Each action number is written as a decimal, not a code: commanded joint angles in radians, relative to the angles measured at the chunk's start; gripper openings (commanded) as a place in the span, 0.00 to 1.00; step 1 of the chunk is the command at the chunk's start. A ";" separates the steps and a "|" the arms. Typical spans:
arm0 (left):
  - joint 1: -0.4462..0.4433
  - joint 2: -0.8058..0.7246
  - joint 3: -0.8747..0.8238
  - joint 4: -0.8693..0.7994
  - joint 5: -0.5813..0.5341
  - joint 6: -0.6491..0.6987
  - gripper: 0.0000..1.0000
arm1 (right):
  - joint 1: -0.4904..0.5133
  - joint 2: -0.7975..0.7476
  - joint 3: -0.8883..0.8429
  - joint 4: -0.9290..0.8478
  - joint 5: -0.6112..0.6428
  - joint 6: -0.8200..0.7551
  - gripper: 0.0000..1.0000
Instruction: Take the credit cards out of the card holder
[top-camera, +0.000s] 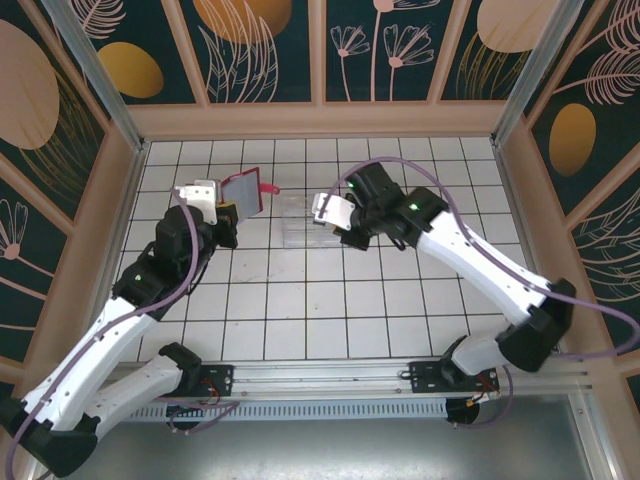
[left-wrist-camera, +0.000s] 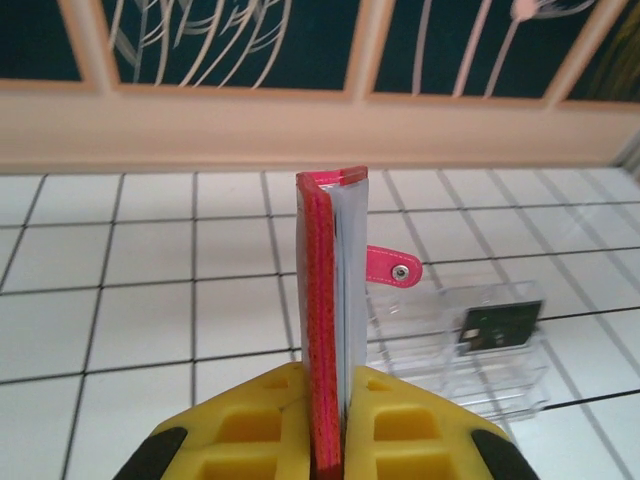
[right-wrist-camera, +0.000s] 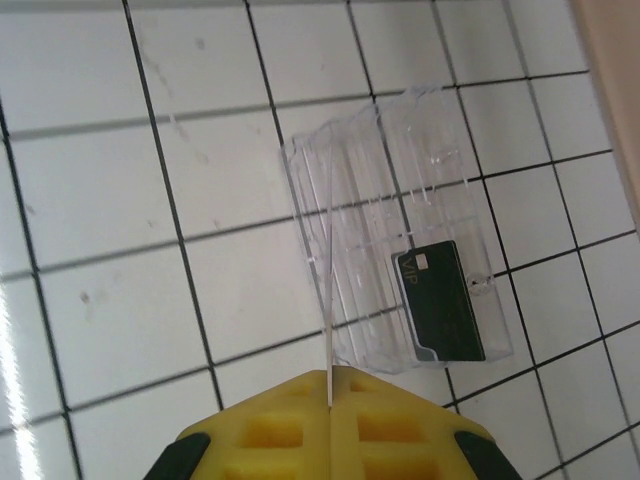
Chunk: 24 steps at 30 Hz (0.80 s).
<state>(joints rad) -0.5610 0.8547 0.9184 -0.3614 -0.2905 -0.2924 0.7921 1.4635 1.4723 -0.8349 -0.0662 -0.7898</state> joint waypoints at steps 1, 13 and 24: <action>0.007 0.027 0.027 -0.045 -0.108 -0.008 0.00 | 0.007 0.129 0.125 -0.127 0.063 -0.159 0.00; 0.076 0.017 -0.061 -0.035 -0.165 0.022 0.00 | -0.011 0.590 0.563 -0.286 0.064 -0.271 0.00; 0.076 -0.048 -0.139 0.040 -0.201 0.106 0.00 | -0.019 0.827 0.839 -0.370 0.095 -0.302 0.00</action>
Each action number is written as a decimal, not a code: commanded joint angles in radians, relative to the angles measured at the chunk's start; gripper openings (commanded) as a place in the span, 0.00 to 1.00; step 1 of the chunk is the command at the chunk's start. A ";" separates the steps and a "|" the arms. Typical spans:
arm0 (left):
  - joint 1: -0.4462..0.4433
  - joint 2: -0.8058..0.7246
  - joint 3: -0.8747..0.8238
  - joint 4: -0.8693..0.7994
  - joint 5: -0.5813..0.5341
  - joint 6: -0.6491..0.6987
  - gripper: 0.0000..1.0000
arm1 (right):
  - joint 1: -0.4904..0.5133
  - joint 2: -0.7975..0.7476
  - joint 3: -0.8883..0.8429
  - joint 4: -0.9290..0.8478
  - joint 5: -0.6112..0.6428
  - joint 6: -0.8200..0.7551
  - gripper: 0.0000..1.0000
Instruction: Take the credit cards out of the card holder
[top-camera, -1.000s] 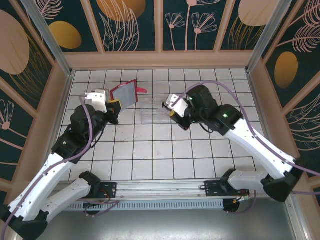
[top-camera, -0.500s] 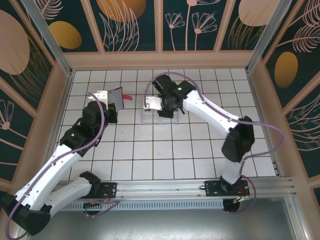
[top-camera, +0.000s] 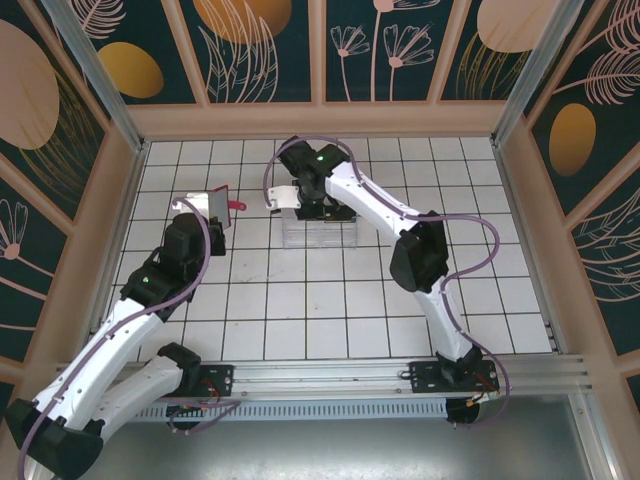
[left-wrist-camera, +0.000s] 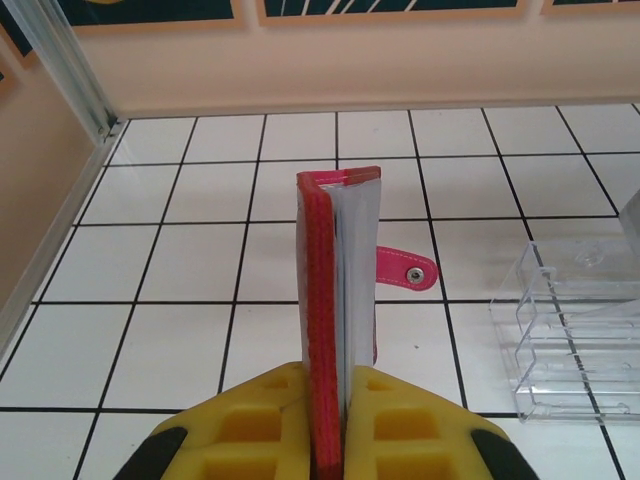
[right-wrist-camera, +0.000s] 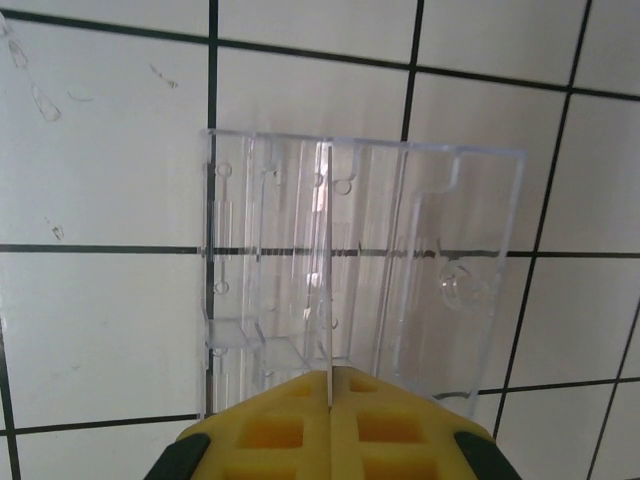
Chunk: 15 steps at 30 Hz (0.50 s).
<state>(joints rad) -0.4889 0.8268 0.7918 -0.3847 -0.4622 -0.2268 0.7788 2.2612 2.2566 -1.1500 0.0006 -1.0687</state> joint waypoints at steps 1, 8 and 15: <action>0.004 -0.021 -0.012 0.063 -0.029 0.043 0.00 | -0.006 0.035 0.057 -0.055 0.032 -0.024 0.00; 0.004 -0.022 -0.018 0.063 -0.019 0.060 0.00 | -0.006 0.060 0.049 -0.038 0.052 -0.025 0.00; 0.004 -0.022 -0.023 0.062 -0.025 0.067 0.00 | -0.004 0.080 0.040 -0.037 0.045 -0.030 0.00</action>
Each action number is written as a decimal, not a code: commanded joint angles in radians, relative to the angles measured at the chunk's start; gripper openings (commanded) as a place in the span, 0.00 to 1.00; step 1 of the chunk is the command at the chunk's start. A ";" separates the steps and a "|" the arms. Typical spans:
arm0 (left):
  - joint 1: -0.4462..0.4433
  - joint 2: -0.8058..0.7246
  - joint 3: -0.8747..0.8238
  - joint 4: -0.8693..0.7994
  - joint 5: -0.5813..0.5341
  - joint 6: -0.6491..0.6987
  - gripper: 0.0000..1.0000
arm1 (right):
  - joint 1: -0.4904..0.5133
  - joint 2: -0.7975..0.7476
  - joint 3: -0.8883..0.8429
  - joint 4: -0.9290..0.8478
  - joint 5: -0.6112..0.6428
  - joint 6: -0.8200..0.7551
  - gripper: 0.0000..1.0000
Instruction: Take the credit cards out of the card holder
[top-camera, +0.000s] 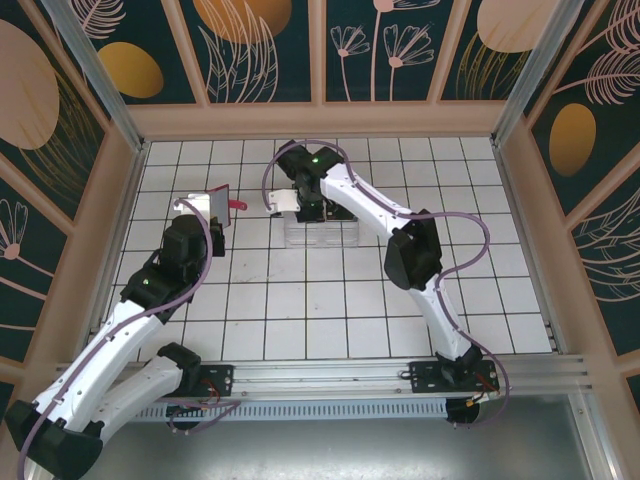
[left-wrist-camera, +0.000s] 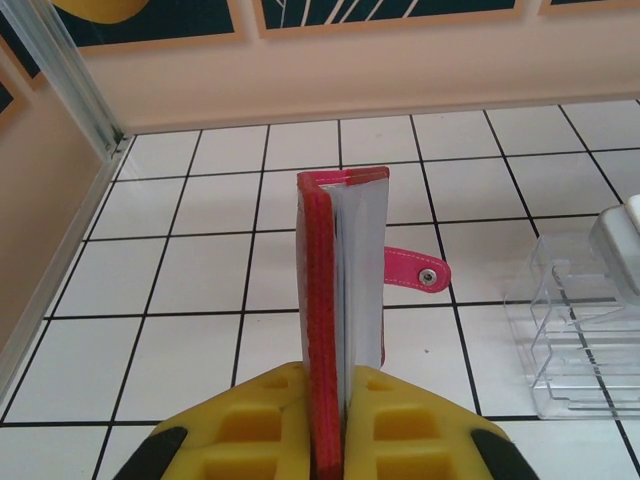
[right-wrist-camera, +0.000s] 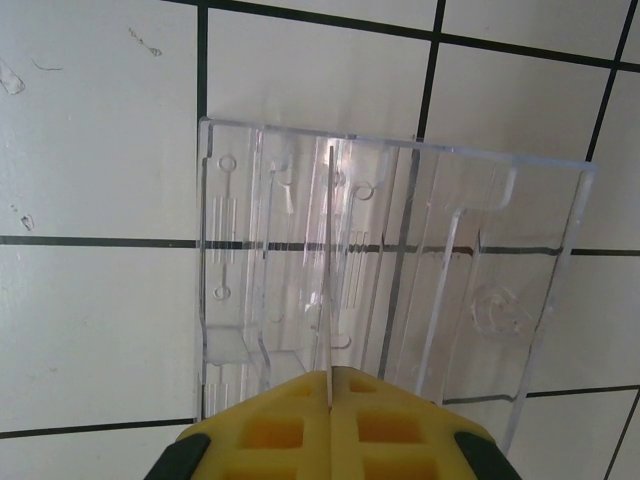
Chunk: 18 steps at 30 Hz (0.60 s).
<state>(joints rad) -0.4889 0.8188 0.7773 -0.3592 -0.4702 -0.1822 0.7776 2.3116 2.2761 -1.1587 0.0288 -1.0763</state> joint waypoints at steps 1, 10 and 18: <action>0.004 -0.015 -0.009 0.037 -0.017 0.023 0.00 | -0.005 0.032 0.015 -0.027 0.018 -0.022 0.00; 0.004 -0.019 -0.013 0.044 -0.009 0.027 0.00 | -0.005 0.043 0.063 -0.006 0.028 -0.003 0.00; 0.004 -0.010 -0.013 0.045 0.000 0.035 0.00 | 0.012 -0.019 0.063 -0.017 0.101 -0.006 0.00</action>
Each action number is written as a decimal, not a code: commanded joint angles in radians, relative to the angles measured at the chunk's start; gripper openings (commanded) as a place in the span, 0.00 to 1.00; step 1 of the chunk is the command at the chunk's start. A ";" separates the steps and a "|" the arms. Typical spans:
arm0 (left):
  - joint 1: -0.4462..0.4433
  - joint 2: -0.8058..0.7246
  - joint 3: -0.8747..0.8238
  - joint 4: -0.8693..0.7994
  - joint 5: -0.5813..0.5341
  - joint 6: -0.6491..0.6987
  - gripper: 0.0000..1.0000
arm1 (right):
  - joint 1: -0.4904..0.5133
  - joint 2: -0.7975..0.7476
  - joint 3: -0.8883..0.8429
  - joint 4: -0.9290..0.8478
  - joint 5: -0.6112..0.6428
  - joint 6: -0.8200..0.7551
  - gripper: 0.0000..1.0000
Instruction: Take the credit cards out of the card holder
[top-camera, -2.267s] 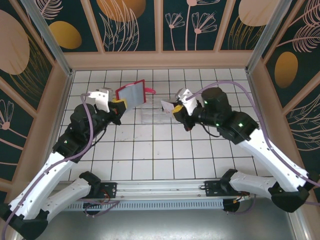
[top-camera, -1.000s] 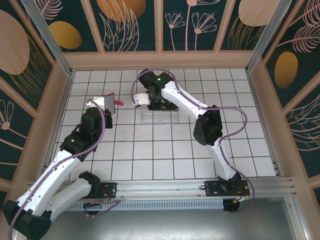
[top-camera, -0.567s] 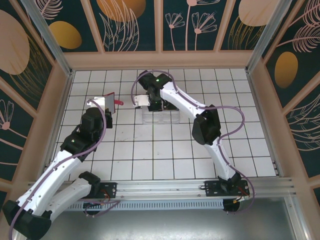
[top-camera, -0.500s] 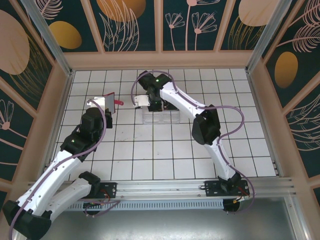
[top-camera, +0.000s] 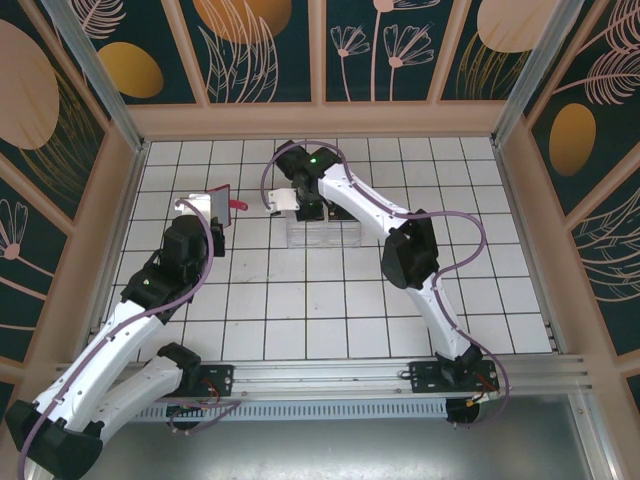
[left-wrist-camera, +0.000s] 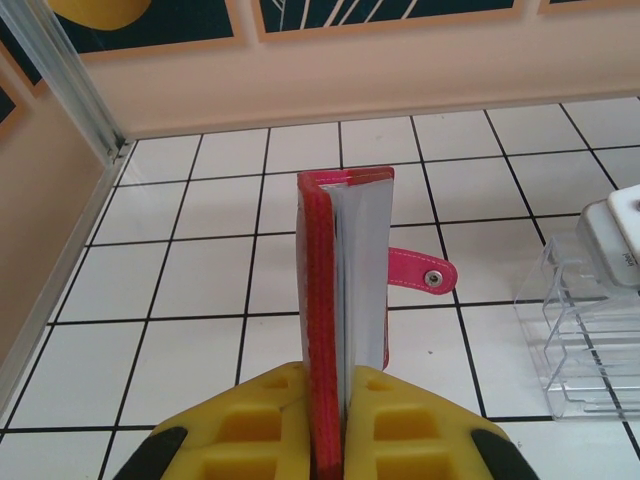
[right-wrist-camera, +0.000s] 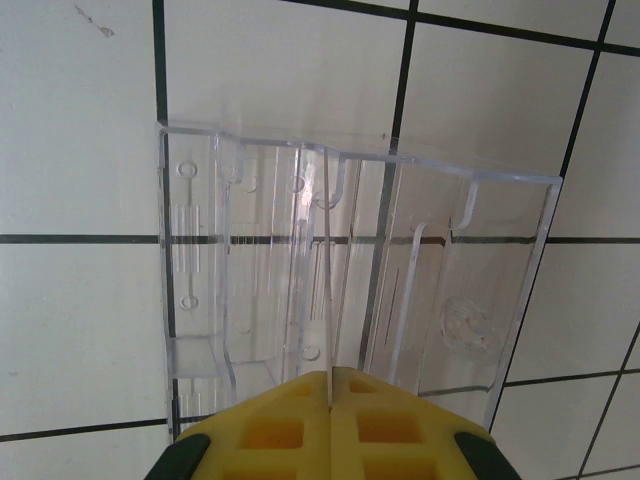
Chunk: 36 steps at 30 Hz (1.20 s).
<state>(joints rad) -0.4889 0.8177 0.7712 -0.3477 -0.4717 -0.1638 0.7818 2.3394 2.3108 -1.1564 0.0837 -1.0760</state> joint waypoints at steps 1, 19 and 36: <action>0.004 -0.009 -0.007 0.033 0.001 0.015 0.00 | 0.007 -0.051 0.025 -0.019 0.057 -0.005 0.00; 0.005 -0.015 -0.012 0.033 0.002 0.024 0.00 | -0.028 -0.010 0.009 0.001 0.057 0.022 0.00; 0.004 -0.026 -0.019 0.027 0.003 0.026 0.00 | -0.006 0.043 0.021 0.057 0.063 -0.005 0.00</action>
<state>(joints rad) -0.4889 0.8131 0.7586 -0.3477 -0.4690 -0.1566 0.7650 2.3508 2.3108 -1.1229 0.1318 -1.0683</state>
